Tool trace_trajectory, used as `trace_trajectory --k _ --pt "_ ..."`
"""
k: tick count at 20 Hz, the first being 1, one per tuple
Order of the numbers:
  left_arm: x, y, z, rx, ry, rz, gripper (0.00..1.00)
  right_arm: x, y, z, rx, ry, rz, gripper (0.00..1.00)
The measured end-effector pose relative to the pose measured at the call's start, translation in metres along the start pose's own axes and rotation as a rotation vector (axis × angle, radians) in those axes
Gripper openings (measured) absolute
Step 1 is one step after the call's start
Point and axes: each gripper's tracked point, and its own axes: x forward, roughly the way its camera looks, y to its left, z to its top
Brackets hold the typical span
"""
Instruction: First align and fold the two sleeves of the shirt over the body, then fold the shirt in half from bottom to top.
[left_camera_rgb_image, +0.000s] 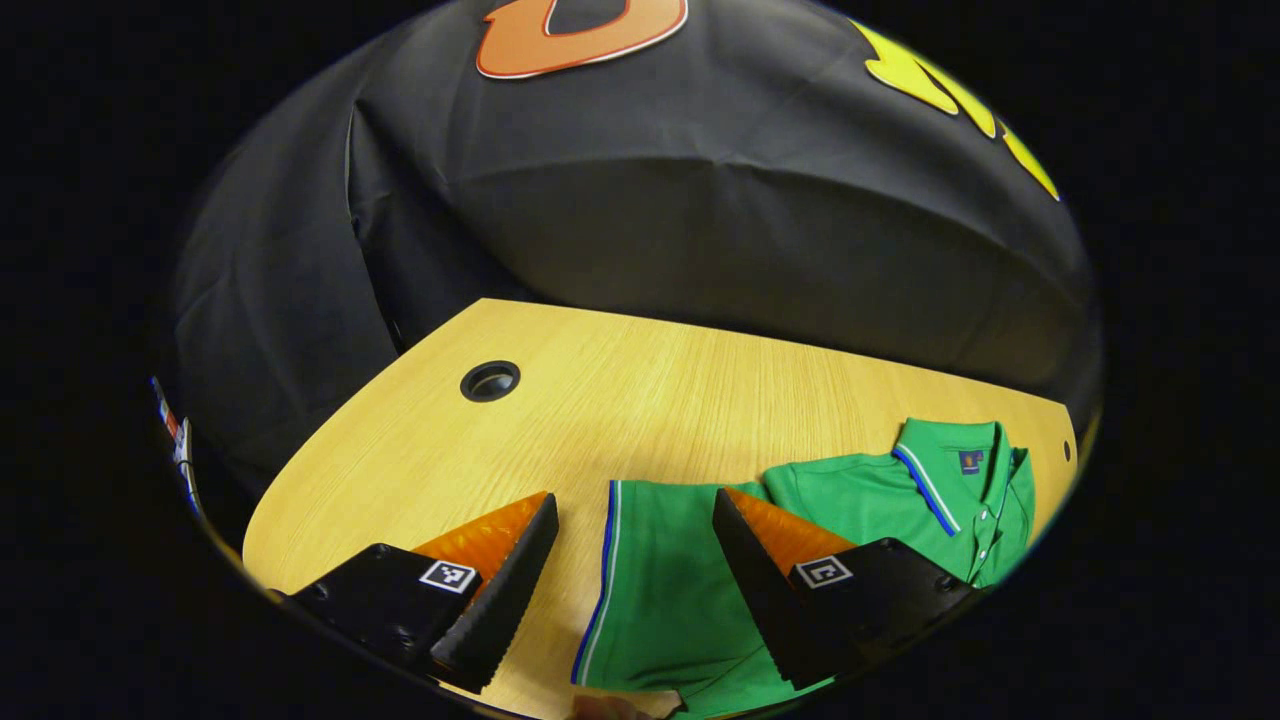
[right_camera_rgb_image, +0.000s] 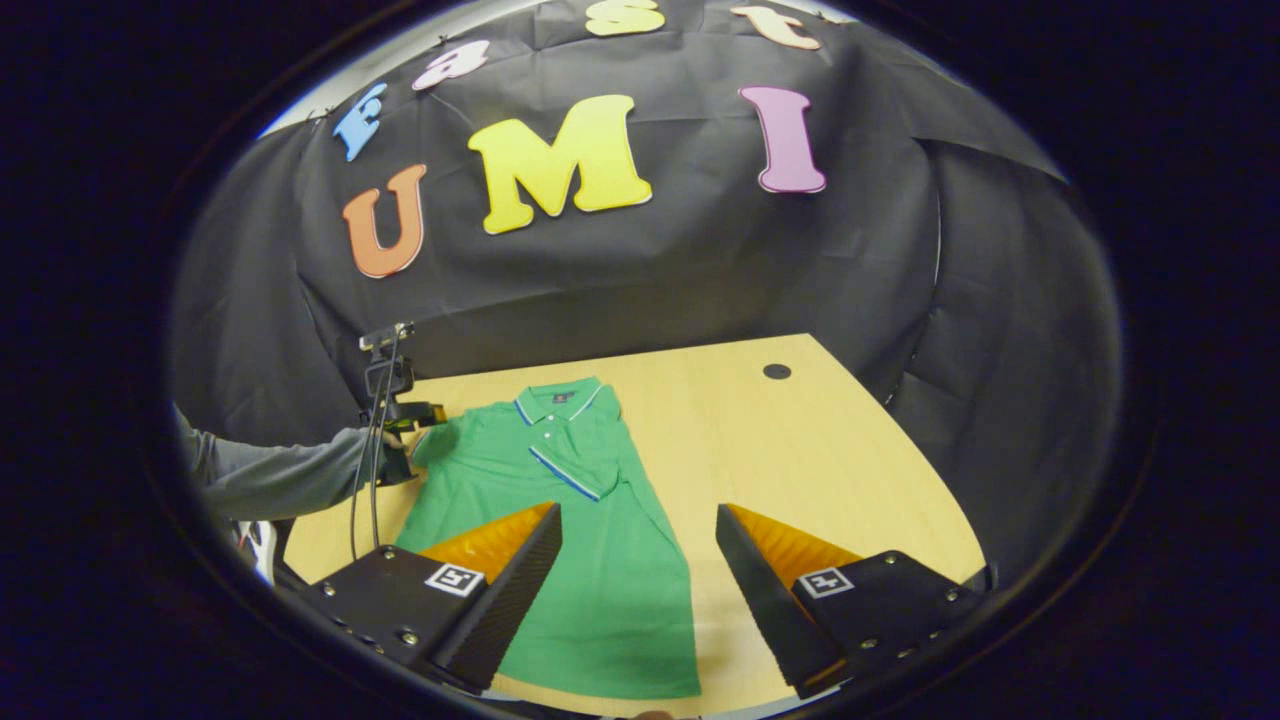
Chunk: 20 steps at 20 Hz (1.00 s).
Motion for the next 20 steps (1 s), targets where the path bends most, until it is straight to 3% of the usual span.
trace_trajectory --k 1,3,8,12,13,16,20 --pt "0.002 -0.003 -0.013 0.003 0.049 -0.011 0.99 -0.001 -0.001 0.001 0.001 -0.004 -0.003 0.98" --pt "0.007 -0.002 -0.005 0.002 0.028 -0.013 1.0 -0.001 -0.003 0.002 -0.001 -0.003 -0.01 0.98" --pt "0.005 -0.012 -0.009 0.067 0.053 -0.073 0.91 -0.003 -0.005 -0.001 0.031 0.014 -0.017 0.98" --pt "0.001 -0.016 -0.011 0.093 0.067 -0.07 0.08 -0.006 -0.008 -0.002 0.035 0.022 -0.026 0.98" --pt "-0.001 -0.019 -0.01 0.065 0.064 -0.075 0.04 -0.006 -0.009 -0.001 0.031 0.02 -0.028 0.98" --pt "-0.008 -0.027 -0.011 0.011 0.06 -0.124 0.03 -0.008 -0.011 0.003 0.016 0.009 -0.037 0.98" --pt "-0.025 -0.044 0.003 0.077 -0.01 -0.181 0.03 -0.007 -0.013 0.004 0.028 0.002 -0.045 0.98"
